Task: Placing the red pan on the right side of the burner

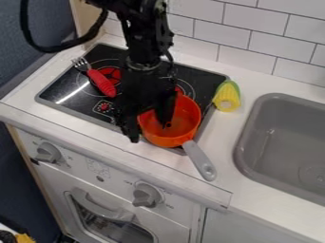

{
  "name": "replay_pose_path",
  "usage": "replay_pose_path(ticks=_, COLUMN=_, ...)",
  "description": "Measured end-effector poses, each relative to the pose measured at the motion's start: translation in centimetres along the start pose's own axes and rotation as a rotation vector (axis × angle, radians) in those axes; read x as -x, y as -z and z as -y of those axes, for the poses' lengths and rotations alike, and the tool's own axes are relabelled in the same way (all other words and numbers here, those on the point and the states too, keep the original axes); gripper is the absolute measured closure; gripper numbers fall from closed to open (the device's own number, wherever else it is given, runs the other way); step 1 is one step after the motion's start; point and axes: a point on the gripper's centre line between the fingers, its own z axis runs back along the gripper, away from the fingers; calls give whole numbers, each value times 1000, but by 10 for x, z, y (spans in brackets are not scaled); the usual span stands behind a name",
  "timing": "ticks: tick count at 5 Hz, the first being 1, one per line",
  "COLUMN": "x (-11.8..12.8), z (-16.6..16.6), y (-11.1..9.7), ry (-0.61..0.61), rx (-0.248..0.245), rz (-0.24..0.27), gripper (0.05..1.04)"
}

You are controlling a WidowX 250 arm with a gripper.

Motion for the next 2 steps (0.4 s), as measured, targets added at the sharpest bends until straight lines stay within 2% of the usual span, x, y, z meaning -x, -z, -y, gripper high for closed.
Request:
replay_pose_path(ticks=1, x=-4, z=8, y=-20, ry=3, rx=48, rz=39, gripper=77)
replay_pose_path(ticks=2, x=2, z=15, y=-41, ry=49, rx=115, rz=57, gripper=83)
